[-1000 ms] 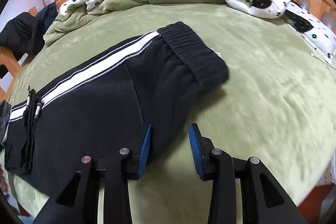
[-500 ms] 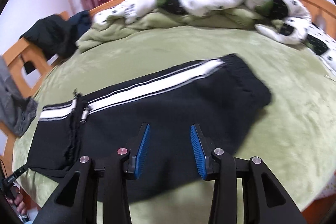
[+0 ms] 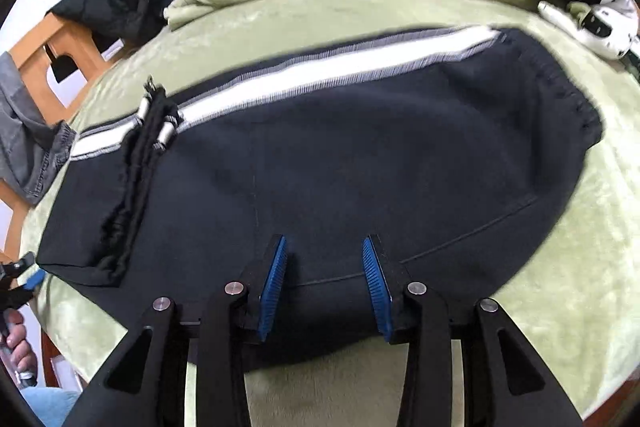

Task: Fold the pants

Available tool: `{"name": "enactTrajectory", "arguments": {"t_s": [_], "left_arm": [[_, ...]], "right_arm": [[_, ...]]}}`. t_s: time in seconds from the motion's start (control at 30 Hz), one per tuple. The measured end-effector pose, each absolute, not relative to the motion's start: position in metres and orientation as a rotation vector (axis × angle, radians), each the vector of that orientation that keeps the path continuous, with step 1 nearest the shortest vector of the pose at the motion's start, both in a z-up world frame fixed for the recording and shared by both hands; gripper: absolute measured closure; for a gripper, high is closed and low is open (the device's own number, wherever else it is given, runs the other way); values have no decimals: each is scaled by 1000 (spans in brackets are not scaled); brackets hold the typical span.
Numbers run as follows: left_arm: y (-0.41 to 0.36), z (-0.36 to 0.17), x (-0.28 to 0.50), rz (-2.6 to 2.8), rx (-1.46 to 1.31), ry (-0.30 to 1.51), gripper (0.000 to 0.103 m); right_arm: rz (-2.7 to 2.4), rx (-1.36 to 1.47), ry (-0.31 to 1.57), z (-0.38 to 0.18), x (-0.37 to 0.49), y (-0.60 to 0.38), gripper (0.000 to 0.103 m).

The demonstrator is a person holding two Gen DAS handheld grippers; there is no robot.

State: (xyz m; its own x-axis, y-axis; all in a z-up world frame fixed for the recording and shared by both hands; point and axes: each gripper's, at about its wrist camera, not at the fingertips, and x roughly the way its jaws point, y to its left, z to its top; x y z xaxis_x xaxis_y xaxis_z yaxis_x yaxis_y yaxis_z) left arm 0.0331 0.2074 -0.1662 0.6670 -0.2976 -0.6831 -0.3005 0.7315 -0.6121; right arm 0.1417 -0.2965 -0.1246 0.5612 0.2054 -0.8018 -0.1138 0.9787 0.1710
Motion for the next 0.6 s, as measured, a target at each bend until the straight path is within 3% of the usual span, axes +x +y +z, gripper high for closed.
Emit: {"name": "enactTrajectory", "arguments": {"t_s": [0.13, 0.2, 0.27, 0.37, 0.4, 0.5, 0.6], "left_arm": [[200, -172, 43, 10, -803, 852, 33], [197, -175, 47, 18, -837, 850, 47], [197, -176, 50, 26, -889, 855, 50], [200, -173, 53, 34, -946, 849, 65], [199, -167, 54, 37, -935, 845, 77], [187, -131, 58, 6, -833, 817, 85], [161, -82, 69, -25, -689, 802, 87]], "right_arm": [[168, 79, 870, -84, 134, -303, 63], [160, 62, 829, -59, 131, -302, 63], [146, 61, 791, -41, 128, -305, 63], [181, 144, 758, -14, 126, -304, 63], [210, 168, 760, -7, 124, -302, 63], [230, 159, 738, 2, 113, -294, 62], [266, 164, 670, -7, 92, -299, 55]]}}
